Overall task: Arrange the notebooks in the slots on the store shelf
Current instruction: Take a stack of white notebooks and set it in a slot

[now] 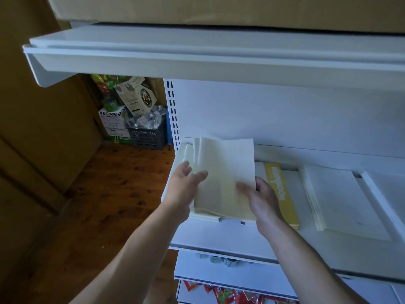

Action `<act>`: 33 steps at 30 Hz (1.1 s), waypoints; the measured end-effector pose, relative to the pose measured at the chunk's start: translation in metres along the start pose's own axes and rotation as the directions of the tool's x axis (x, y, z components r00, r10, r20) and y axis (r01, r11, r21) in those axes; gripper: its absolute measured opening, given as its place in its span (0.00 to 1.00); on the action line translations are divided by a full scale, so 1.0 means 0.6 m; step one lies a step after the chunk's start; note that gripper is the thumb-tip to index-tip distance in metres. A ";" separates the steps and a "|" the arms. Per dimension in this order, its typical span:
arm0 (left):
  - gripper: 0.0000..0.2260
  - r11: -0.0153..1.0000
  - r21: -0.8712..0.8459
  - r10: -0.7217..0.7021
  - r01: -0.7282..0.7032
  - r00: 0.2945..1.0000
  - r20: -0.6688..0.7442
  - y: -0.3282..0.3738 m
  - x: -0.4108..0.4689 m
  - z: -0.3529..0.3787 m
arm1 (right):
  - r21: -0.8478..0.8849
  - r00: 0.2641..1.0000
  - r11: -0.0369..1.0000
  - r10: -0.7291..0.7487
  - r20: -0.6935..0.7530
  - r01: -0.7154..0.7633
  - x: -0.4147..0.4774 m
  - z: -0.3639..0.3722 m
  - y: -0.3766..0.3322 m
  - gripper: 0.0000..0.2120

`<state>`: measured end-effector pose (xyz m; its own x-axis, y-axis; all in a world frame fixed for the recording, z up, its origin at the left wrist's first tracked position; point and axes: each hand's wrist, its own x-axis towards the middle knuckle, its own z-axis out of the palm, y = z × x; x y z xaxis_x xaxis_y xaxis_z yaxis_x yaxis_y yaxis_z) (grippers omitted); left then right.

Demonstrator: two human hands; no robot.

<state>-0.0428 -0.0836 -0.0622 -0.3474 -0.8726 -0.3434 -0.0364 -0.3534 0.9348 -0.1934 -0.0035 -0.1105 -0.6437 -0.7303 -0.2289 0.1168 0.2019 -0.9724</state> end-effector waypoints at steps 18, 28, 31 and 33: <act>0.15 0.991 -0.012 0.134 -0.136 0.963 0.235 -0.061 -0.044 0.241 | -0.036 0.982 0.986 -0.166 -0.093 0.163 -0.026 -0.258 -0.033 0.09; 0.17 0.976 0.097 0.166 -0.194 0.956 0.242 -0.160 -0.061 0.470 | -0.390 0.967 0.918 -0.159 -0.201 0.070 0.004 -0.474 0.009 0.15; 0.20 0.951 0.214 0.181 -0.222 0.964 0.194 -0.178 -0.043 0.493 | -0.425 0.969 0.904 -0.147 -0.199 0.049 0.028 -0.493 0.016 0.16; 0.23 0.916 0.319 0.208 -0.244 0.968 0.143 -0.187 -0.023 0.501 | -0.444 0.975 0.896 -0.125 -0.183 0.031 0.048 -0.496 0.027 0.16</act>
<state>-0.3158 0.0696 -0.1352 -0.4775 -0.8698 -0.1245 -0.2470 -0.0031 0.9690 -0.4355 0.1730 -0.1197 -0.7809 -0.6175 -0.0938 -0.2510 0.4479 -0.8581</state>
